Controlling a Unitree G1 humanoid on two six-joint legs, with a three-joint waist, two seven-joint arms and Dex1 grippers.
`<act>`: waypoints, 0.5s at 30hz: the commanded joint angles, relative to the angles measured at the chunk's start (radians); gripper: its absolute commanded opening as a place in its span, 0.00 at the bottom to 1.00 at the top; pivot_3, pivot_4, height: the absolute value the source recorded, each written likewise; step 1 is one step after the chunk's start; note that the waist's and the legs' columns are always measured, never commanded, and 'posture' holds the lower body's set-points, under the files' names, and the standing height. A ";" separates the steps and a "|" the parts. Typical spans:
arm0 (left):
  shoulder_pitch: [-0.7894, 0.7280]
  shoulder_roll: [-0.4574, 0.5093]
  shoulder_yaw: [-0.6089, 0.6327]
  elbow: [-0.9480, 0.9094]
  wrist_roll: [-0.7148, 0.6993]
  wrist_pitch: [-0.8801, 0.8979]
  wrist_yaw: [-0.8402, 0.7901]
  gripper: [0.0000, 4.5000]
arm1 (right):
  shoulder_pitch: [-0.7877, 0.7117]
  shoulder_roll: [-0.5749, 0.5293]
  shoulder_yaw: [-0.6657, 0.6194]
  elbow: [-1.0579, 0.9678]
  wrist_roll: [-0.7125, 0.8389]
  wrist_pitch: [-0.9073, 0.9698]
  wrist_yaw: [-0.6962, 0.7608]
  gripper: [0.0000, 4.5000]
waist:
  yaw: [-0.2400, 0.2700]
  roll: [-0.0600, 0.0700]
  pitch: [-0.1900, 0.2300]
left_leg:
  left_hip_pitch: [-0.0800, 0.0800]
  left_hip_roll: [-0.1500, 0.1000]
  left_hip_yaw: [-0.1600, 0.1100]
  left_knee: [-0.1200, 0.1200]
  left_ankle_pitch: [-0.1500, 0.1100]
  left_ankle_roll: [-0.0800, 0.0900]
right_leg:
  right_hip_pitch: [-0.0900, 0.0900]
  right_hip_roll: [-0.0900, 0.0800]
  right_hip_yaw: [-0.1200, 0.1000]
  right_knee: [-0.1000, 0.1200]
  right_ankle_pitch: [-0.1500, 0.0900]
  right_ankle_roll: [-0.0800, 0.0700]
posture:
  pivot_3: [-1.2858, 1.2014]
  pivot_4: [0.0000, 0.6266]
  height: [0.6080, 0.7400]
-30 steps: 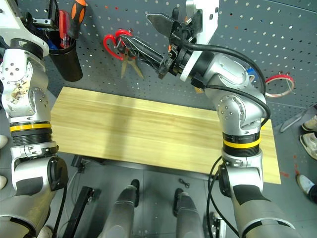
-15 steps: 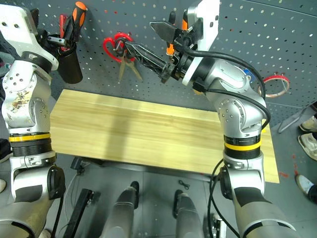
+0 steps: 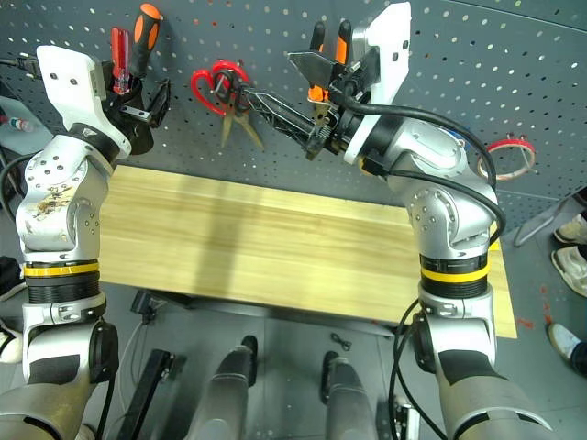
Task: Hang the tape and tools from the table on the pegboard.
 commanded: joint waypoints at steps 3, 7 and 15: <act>0.177 0.038 0.018 -0.247 -0.113 0.159 -0.090 0.99 | 0.209 -0.094 -0.025 -0.247 0.010 0.123 -0.071 1.00 | 0.001 0.000 -0.013 | 0.000 0.000 0.000 -0.001 -0.001 0.001 | 0.002 0.000 0.000 -0.002 0.000 0.000 | 0.58 0.38 1.00; 0.328 0.048 -0.016 -0.366 -0.174 0.269 -0.133 0.99 | 0.466 -0.134 -0.019 -0.421 -0.014 0.200 -0.161 1.00 | 0.004 0.001 -0.017 | 0.001 0.000 0.000 0.001 -0.001 0.002 | 0.004 0.000 0.000 -0.002 0.000 0.000 | 0.58 0.38 1.00; 0.495 0.023 -0.269 -0.386 -0.154 0.360 -0.202 0.99 | 0.755 -0.154 0.044 -0.400 -0.264 0.152 -0.314 1.00 | -0.008 0.012 -0.057 | 0.008 0.001 0.001 0.000 -0.006 -0.005 | 0.012 0.000 -0.001 -0.014 -0.001 0.002 | 0.57 0.36 1.00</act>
